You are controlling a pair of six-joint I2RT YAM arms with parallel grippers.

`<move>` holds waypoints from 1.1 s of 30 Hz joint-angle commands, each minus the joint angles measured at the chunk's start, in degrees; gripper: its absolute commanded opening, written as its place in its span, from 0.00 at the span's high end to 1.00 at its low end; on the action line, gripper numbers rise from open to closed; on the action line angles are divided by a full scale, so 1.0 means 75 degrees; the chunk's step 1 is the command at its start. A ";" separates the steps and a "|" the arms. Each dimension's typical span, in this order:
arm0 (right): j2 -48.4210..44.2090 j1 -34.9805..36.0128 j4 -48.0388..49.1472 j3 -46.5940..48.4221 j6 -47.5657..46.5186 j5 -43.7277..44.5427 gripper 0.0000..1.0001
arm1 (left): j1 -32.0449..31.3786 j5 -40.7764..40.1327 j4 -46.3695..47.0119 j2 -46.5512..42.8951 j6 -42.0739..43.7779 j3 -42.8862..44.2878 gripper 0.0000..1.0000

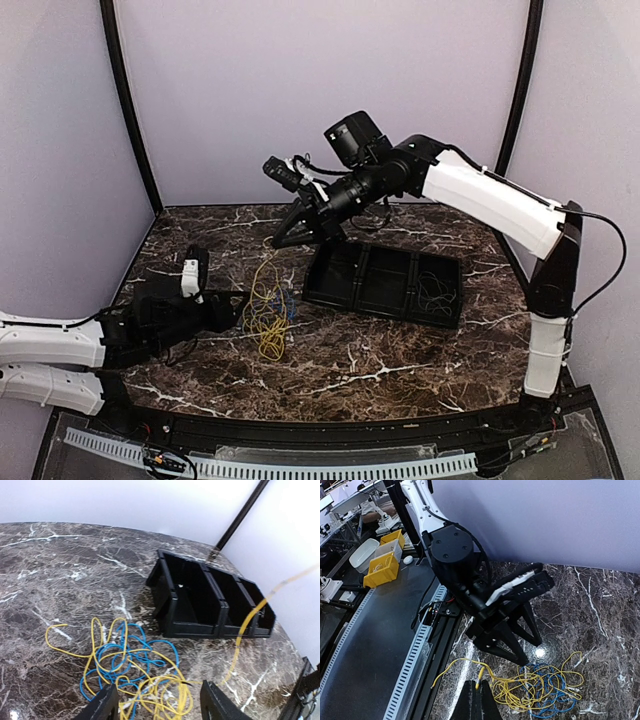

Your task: Untangle the cables

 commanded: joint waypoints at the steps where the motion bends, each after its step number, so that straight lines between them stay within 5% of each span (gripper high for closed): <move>1: 0.0029 -0.0036 0.0146 0.0696 0.0336 -0.0116 1.00 | -0.0202 0.0893 0.0424 -0.0923 0.0957 -0.0652 0.41; 6: -0.0216 0.0050 0.0173 0.0534 0.0210 0.0148 1.00 | -0.0249 0.1094 0.1129 -0.0685 0.1914 -0.0712 0.41; 16: -0.0797 0.0308 0.0191 0.0015 -0.0057 0.0633 1.00 | -0.0276 0.2285 0.3069 0.2204 0.3126 0.0332 0.44; 23: -0.1172 0.0328 0.0198 -0.0187 -0.0163 0.0804 1.00 | -0.0301 0.1605 0.5091 0.3725 0.3338 0.0514 0.67; 30: -0.2161 0.0206 -0.0019 0.0160 -0.0958 0.1937 1.00 | -0.0286 0.1285 0.4911 0.4935 0.3606 0.0705 0.84; 33: -0.2432 -0.0705 -0.0154 0.0603 -0.0913 0.1284 1.00 | -0.0288 0.1246 0.4457 0.5258 0.3623 0.0800 0.86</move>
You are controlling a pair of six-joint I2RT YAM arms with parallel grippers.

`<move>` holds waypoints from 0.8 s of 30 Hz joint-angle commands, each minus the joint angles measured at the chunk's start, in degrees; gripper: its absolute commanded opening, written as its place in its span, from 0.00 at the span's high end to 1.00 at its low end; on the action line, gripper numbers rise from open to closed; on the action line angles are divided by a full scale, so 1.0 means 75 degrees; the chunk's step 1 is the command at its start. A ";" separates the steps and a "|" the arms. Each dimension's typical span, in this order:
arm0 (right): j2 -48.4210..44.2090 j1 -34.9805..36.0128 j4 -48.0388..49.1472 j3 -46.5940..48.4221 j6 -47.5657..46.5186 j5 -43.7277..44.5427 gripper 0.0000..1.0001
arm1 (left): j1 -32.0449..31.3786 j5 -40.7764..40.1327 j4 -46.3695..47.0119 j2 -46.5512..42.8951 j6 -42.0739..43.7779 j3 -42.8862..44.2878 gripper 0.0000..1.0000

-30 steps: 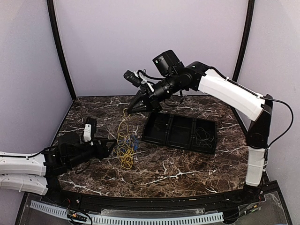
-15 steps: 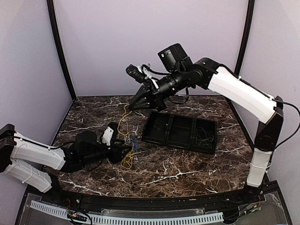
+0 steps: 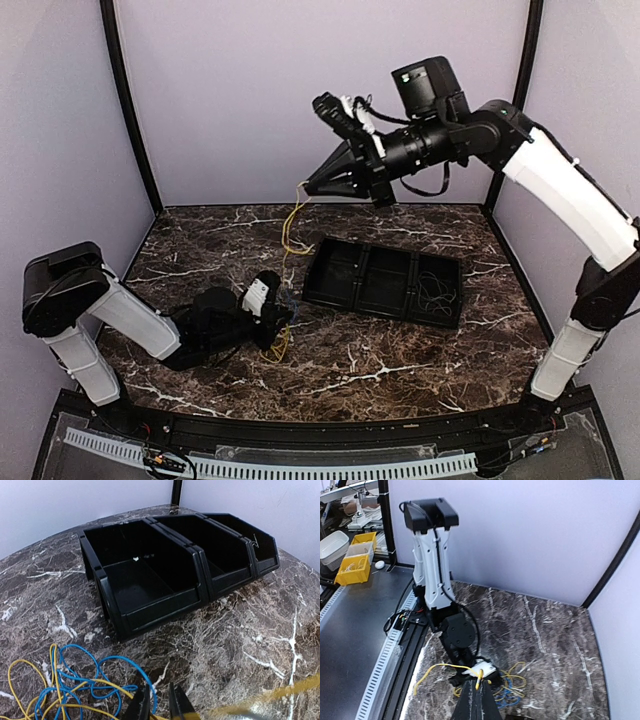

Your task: Untangle the cables

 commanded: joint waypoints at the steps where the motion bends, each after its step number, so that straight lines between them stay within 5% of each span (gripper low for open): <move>1: -0.0779 -0.1115 -0.0016 0.0798 -0.0247 -0.0377 1.00 | -0.0023 -0.0272 -0.0379 0.0322 0.0174 0.0214 0.87; 24: -0.2384 -0.4898 0.0688 0.0668 0.0685 -0.1254 1.00 | 0.0045 -0.1599 -0.1631 -0.0310 -0.0753 -0.0929 0.90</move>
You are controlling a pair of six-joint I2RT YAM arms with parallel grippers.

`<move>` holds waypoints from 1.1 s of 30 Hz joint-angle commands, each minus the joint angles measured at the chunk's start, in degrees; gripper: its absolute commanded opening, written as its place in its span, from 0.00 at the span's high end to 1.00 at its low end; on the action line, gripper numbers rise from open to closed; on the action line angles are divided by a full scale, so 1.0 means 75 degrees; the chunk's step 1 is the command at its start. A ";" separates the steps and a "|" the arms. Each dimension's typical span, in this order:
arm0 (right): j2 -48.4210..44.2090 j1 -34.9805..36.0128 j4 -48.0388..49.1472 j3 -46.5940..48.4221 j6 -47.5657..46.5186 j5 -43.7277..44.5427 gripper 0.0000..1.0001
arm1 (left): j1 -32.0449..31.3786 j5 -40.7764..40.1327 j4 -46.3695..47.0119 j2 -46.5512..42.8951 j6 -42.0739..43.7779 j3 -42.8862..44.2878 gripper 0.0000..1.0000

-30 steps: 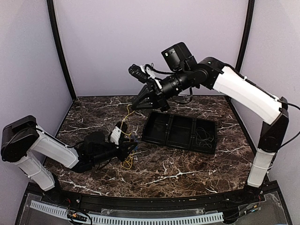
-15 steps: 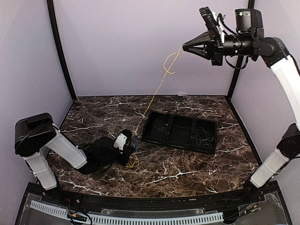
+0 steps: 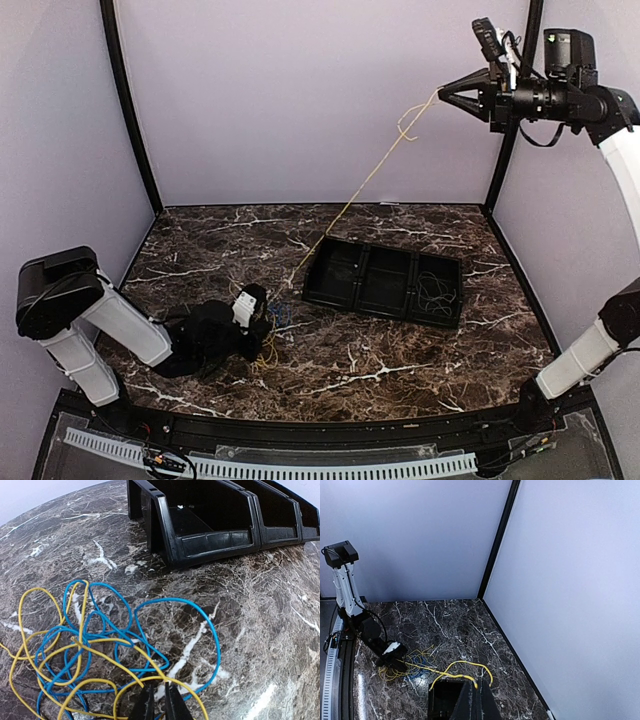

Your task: Untangle the cables

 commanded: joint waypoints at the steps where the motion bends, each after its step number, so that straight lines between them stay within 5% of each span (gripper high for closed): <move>1: -0.0543 -0.0725 0.0938 0.0123 0.0422 -0.0405 1.00 | 0.0075 -0.0410 -0.0659 -0.0368 -0.0181 -0.0398 0.90; 18: -0.1249 -0.2916 0.2301 -0.0690 0.1805 -0.0687 1.00 | 0.0560 -0.0656 -0.0779 -0.1221 -0.0366 -0.0826 0.82; 25: -0.1206 -0.3607 0.2882 -0.0345 0.2567 -0.0212 1.00 | 0.0675 -0.0716 -0.0926 -0.1297 -0.0509 -0.0828 0.70; 33: -0.1112 -0.4052 0.3537 -0.0720 0.2977 -0.0166 1.00 | 0.0771 -0.0449 -0.0777 -0.1260 -0.0473 -0.0886 0.89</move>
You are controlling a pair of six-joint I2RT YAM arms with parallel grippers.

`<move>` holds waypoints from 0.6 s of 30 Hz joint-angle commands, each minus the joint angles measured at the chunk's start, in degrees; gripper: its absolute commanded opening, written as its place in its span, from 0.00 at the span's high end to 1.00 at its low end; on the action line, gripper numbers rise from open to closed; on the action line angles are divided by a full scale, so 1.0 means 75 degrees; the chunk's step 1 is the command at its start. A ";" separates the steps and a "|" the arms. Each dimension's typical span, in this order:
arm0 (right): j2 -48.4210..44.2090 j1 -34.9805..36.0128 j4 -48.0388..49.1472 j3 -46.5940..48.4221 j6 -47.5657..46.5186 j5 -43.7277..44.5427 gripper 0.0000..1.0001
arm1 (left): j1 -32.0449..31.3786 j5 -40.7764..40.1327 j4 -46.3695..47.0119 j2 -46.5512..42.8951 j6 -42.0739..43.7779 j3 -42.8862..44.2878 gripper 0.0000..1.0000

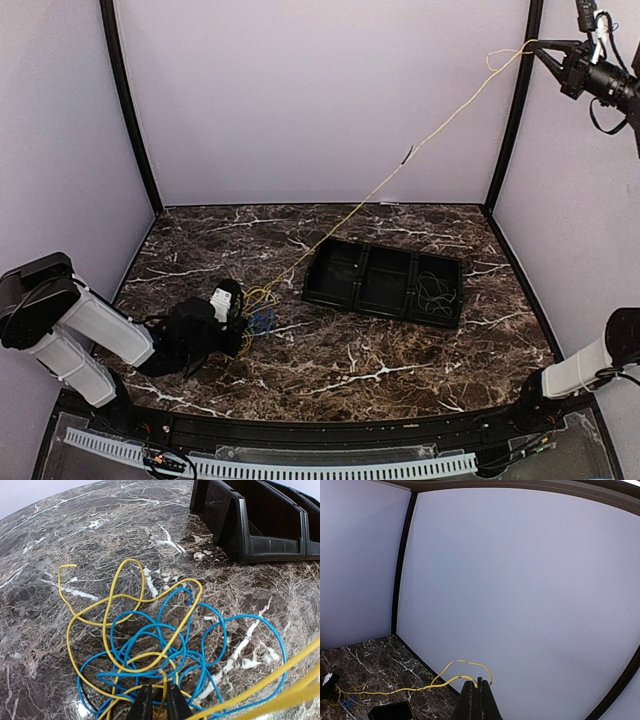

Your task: Untangle the cables

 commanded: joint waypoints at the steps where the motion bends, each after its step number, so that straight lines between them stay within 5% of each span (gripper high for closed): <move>1: 0.0001 -0.0150 0.0780 -0.0195 0.0363 0.0315 1.00 | 0.0070 0.0003 -0.0165 -0.0130 -0.0051 -0.0158 0.89; 9: 0.0008 -0.0723 0.1219 -0.0135 0.0912 0.1943 1.00 | 0.0211 -0.0089 -0.0272 -0.0029 -0.0240 -0.0157 0.93; 18: -0.0057 -0.0884 0.1375 -0.0746 0.0598 0.1675 1.00 | 0.0231 0.0031 -0.0180 -0.0045 -0.0290 -0.0167 1.00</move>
